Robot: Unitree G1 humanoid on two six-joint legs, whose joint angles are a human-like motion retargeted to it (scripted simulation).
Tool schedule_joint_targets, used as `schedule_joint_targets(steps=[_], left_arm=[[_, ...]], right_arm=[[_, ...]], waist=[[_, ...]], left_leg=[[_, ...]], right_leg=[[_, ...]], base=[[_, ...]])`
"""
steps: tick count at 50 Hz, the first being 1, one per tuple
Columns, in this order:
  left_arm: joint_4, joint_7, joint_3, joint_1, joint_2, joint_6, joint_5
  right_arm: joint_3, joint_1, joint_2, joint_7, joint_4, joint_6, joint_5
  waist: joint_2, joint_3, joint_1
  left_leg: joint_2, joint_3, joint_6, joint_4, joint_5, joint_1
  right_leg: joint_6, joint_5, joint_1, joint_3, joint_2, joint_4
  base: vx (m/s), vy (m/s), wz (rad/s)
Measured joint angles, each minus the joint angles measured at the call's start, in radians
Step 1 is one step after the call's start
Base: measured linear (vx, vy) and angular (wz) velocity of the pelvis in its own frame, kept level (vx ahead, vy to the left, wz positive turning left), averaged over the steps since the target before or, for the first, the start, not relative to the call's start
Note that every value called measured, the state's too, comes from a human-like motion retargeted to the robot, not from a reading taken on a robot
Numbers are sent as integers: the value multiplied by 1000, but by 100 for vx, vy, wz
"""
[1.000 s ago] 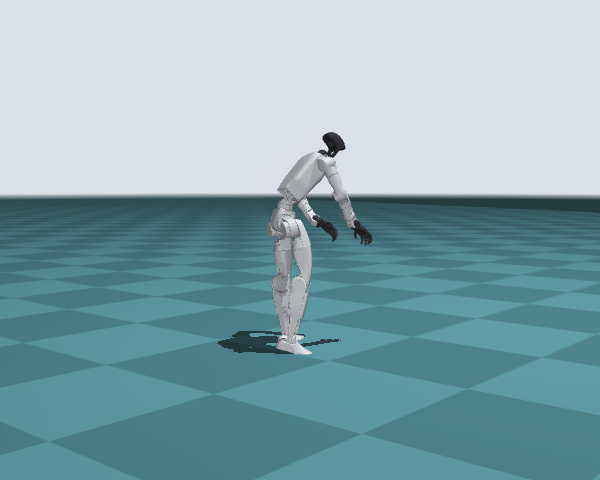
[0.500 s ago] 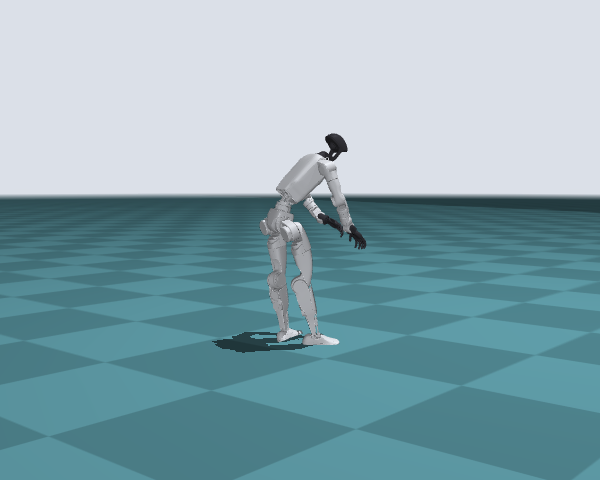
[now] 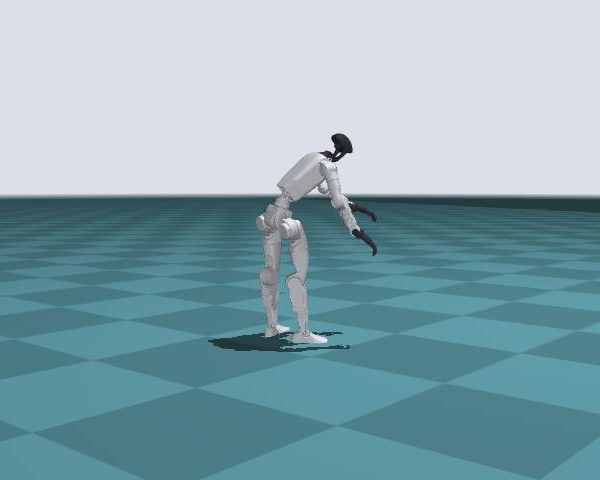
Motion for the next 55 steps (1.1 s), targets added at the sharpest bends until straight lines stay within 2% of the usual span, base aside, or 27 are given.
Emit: schedule_joint_targets(steps=[5,7,10,11,13,15,17,18,20,23,25,28,31,34,35,37,40,44,47,50,55], left_arm=[[-432,4,-329,-161,-92,-206,212],[-495,80,-358,-202,-85,-233,267],[-413,128,-325,-189,-32,-183,247],[-339,85,-280,-162,-17,-158,184],[-165,-16,-158,-105,-6,-89,43],[25,-83,11,-57,-32,16,-74],[142,-97,160,-19,-71,103,-111],[155,-99,195,5,-88,114,-114],[98,-104,156,67,-112,64,-104],[-128,-102,-18,169,-123,-91,-4],[-299,-109,-72,254,-126,-177,17],[-506,-136,-43,442,-115,-281,-14],[-598,-140,65,670,-73,-309,-22],[-583,-167,248,905,-16,-273,-47],[-559,-175,322,977,-5,-250,-67],[-463,-161,475,1076,-8,-190,-150],[-273,-88,675,1183,-3,-110,-365],[22,62,896,1252,68,-19,-589],[232,136,995,1281,160,45,-636],[356,141,1062,1323,254,98,-598],[367,75,1138,1388,325,137,-586]], right_arm=[[19,-39,20,-31,-2,-27,25],[21,-49,31,-58,-14,-40,18],[34,-63,46,-63,-28,-36,7],[38,-67,52,-52,-31,-28,0],[44,-73,61,-27,-34,-10,-16],[54,-76,65,1,-32,11,-43],[65,-69,60,21,-30,26,-81],[71,-64,56,25,-30,28,-96],[91,-57,46,22,-27,21,-113],[107,-34,44,6,-28,-3,-134],[110,-15,46,-2,-38,-14,-172],[109,17,45,-14,-61,-26,-248],[97,58,28,-33,-99,-38,-310],[75,108,14,-41,-138,-41,-353],[71,129,1,-41,-149,-42,-363],[73,170,-44,-37,-164,-48,-370],[116,220,-67,-26,-152,-38,-388],[125,286,-28,-41,-114,-29,-394],[151,315,16,-21,-92,-29,-383],[181,329,70,5,-81,-30,-375],[207,325,154,54,-99,-23,-367]], waist=[[9,0,-41],[6,0,-55],[1,0,-65],[0,0,-67],[-1,0,-70],[4,0,-72],[20,0,-72],[31,-1,-72],[52,-3,-71],[72,-3,-72],[76,-3,-74],[71,-6,-77],[61,-12,-69],[49,-91,-24],[44,-98,-10],[38,-35,4],[23,-71,60],[-4,-136,112],[-32,-196,146],[-66,-251,174],[-128,-304,202]], left_leg=[[1,1,0,0,-13,5],[4,15,0,0,-16,15],[6,42,0,0,-21,37],[6,51,0,0,-23,45],[5,69,0,0,-25,63],[5,83,0,0,-29,81],[6,91,0,0,-32,98],[6,94,0,0,-33,105],[8,97,0,0,-36,115],[10,95,0,0,-42,128],[12,93,0,0,-48,135],[11,89,0,0,-58,145],[10,82,0,0,-65,159],[13,89,0,0,-62,95],[17,88,0,0,-65,104],[36,74,0,0,-80,209],[73,79,0,0,-91,242],[125,92,1,0,-110,293],[154,113,2,0,-121,324],[174,141,2,7,-129,354],[193,194,22,61,-157,381]], right_leg=[[0,-16,-4,5,-7,19],[0,-19,-2,16,-1,22],[0,-20,6,42,6,22],[0,-21,11,52,8,22],[0,-23,20,72,11,24],[0,-29,30,91,12,27],[0,-38,40,105,11,31],[0,-43,45,110,11,34],[0,-51,51,115,10,38],[0,-64,63,113,12,43],[0,-72,69,111,12,46],[0,-83,81,108,11,47],[0,-94,98,104,7,47],[0,-80,48,107,9,19],[0,-85,57,106,11,19],[0,-123,156,90,23,47],[0,-144,189,89,54,50],[0,-173,223,95,101,70],[0,-185,235,110,130,89],[0,-191,244,132,150,110],[0,-194,259,179,162,139]], base=[[10,-2,0],[8,-3,-37],[9,-1,-55],[10,1,-61],[11,2,-59],[13,2,-50],[15,1,-35],[14,0,-23],[12,-1,-12],[9,-3,-1],[9,-3,5],[9,-2,8],[11,-1,11],[14,-5,15],[15,-9,2],[15,-14,-4],[18,-19,-12],[17,-20,-26],[15,-15,-43],[13,-9,-53],[7,-2,-51]])
